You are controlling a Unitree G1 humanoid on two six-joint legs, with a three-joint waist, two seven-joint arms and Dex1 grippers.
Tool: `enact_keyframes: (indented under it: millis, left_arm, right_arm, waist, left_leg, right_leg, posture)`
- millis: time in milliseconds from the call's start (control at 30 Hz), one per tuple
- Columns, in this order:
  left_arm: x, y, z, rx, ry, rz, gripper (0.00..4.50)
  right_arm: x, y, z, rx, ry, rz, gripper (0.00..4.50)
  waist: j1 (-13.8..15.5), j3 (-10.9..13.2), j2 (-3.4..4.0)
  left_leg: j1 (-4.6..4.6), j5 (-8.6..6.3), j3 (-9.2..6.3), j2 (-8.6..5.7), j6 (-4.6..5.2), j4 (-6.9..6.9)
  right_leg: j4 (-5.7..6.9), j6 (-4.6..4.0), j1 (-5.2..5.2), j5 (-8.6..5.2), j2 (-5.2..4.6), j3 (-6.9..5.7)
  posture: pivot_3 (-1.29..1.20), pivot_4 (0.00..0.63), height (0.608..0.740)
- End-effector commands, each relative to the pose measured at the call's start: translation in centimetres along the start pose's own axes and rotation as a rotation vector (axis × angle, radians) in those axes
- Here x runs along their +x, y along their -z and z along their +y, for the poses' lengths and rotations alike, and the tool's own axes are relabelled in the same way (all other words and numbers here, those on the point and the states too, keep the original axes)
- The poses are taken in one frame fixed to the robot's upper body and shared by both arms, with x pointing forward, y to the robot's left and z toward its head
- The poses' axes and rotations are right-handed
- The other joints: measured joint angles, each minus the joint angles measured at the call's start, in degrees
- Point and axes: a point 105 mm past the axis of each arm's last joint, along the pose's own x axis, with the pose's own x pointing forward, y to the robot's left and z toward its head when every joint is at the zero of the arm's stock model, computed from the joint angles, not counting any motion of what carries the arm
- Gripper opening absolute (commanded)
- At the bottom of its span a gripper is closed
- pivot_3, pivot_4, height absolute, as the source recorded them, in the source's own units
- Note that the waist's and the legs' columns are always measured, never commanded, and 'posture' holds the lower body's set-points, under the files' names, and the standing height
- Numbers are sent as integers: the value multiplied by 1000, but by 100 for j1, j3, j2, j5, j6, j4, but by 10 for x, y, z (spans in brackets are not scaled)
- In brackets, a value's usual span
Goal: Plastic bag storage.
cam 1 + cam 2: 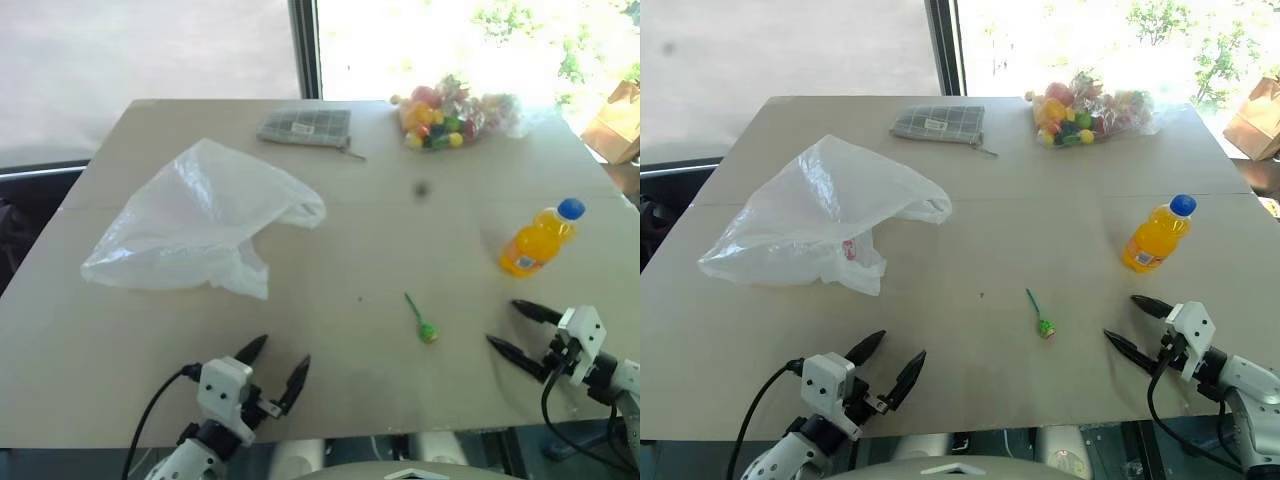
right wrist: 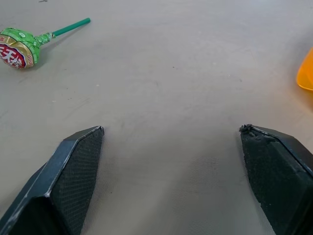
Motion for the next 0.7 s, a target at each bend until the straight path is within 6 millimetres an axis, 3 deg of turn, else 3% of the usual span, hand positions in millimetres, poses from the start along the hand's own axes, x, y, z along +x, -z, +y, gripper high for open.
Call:
enact_keyframes:
  millis: [33,167,533,633,700]
  left_arm:
    - [-3,10,3,6,-12,26,4438]
    - [3,3,0,2,-2,-4,4438]
    - [-1,8,6,15,16,6,4438]
    - [-2,2,9,19,16,-17,4438]
    - [-2,-12,15,36,-7,-72,4438]
  right_arm:
    - [-1,3,2,4,5,14,4500]
    - [-2,4,6,12,-2,12,4500]
    - [-2,3,13,18,18,0,4500]
    - [-1,0,16,16,15,-12,4500]
    - [6,-11,23,11,-22,-50,4500]
  waist:
    - [0,-1,1]
    - [1,-1,2]
    - [-1,-7,11]
    - [-1,-8,13]
    - [-2,-7,12]
  left_leg:
    - [1,1,0,0,1,0]
    - [4,0,-1,0,0,4]
    - [5,0,-3,2,0,12]
    - [5,0,-3,2,0,12]
    - [4,0,-3,3,0,11]
  right_leg:
    - [1,0,0,0,2,0]
    - [9,0,1,0,3,-1]
    - [18,1,2,0,4,-1]
    - [18,1,1,-1,4,-2]
    - [18,1,1,-1,3,-2]
  posture:
    - [0,150,740]
    - [0,150,740]
    - [0,150,740]
    - [0,150,740]
    - [0,150,740]
